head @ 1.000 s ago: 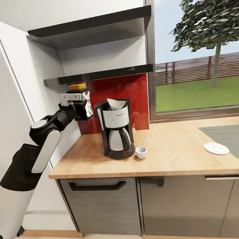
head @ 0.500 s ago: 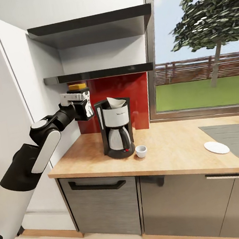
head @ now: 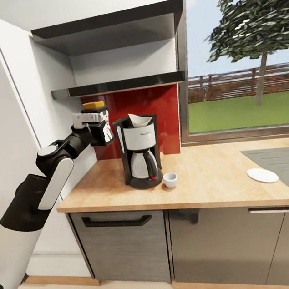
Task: Set up a coffee station on the kitchen countertop: keep the coffee maker on the countertop, move the bottle of coffee from the kitchen shelf to the counter next to the coffee maker, place a paper coffee filter on top of the coffee maker, put the saucer next to the coffee maker with the coffee cup on the saucer, and place the electric kettle next to the coffee maker.
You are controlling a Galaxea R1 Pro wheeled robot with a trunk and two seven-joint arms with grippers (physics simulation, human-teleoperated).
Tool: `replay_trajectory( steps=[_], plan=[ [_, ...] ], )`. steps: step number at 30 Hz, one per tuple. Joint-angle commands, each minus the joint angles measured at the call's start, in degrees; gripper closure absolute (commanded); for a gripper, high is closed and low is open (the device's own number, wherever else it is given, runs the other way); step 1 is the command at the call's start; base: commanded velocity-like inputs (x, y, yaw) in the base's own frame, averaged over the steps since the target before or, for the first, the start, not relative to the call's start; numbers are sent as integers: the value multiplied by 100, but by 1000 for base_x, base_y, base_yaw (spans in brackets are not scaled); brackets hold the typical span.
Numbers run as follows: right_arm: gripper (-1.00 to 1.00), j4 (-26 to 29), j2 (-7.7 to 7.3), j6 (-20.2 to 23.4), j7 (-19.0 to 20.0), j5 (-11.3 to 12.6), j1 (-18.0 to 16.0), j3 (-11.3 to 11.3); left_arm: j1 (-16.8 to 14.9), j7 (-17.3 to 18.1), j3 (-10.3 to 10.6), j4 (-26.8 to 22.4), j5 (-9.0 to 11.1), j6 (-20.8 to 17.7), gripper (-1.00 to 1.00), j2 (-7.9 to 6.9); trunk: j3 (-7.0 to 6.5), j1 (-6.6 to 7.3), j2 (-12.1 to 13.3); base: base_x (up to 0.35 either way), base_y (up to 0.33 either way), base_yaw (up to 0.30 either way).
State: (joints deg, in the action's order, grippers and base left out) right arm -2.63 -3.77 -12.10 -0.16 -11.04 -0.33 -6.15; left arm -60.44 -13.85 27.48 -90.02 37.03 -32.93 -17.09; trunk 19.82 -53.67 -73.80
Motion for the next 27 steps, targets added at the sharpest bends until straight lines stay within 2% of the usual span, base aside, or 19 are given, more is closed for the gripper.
replay_trajectory(
  steps=[1, 17, 27],
  plan=[
    [-100, -10, -1, -29, -2, 5, -3, -44, -8, -48, 12, -7, 49, -12, 100, -5, 24, -23, -45, 0, 0, 0],
    [-100, -8, -9, -29, -2, 5, -3, -35, 52, -48, 12, -7, 49, -11, 100, -5, 311, -374, -687, 0, 0, 0],
    [-100, -5, -69, -29, -2, 5, -3, -35, 67, -48, 12, -7, 49, -3, 100, -5, 473, -572, -1048, 0, 0, 0]
  ],
)
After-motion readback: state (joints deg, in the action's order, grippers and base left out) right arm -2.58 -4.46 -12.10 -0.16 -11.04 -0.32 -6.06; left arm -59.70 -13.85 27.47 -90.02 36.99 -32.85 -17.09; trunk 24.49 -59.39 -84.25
